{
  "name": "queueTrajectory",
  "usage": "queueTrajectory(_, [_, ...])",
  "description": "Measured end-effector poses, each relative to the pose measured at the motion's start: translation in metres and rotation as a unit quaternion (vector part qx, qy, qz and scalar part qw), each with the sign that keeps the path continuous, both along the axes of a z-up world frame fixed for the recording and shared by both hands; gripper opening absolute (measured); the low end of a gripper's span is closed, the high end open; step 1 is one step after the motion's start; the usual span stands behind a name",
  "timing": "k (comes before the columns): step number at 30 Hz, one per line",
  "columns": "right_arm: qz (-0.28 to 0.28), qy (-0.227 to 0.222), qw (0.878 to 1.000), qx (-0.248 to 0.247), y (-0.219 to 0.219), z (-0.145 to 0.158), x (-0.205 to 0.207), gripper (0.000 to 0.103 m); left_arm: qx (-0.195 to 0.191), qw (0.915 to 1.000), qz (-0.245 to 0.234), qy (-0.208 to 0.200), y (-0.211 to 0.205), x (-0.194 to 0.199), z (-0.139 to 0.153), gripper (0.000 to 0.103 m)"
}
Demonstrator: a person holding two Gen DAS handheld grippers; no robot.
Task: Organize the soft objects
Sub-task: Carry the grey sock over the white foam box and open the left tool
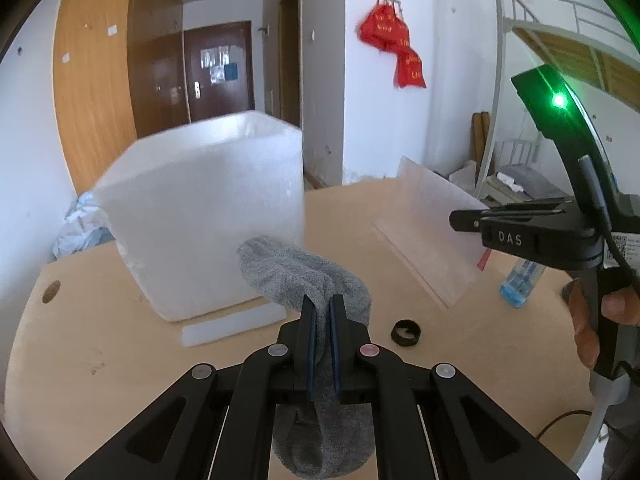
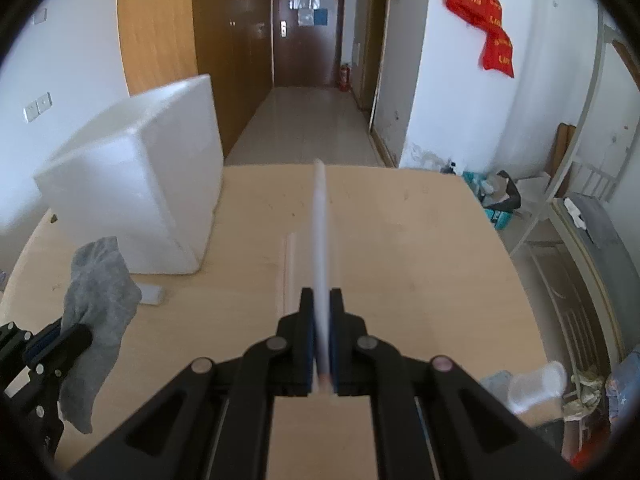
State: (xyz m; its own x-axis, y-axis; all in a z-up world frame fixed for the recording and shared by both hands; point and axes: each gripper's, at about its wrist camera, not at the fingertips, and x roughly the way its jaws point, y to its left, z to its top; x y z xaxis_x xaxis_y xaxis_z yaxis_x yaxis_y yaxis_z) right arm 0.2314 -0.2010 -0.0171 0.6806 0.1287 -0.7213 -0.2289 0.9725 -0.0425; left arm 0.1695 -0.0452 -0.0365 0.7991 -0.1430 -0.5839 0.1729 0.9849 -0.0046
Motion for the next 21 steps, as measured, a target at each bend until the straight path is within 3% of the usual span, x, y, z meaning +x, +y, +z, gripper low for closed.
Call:
queueTrajectory(5, [0.005,-0.006,1.000,0.013,0.002,0.010,-0.015,0.008,-0.004,0.9999,0.000,-0.013,0.006,-0.015,0.012,0.007])
queueTrajectory(21, [0.065,-0.098,0.991,0.059,0.036,0.077,-0.093,0.008,-0.007,0.9960,0.025,-0.085,0.028,-0.065,0.069,0.007])
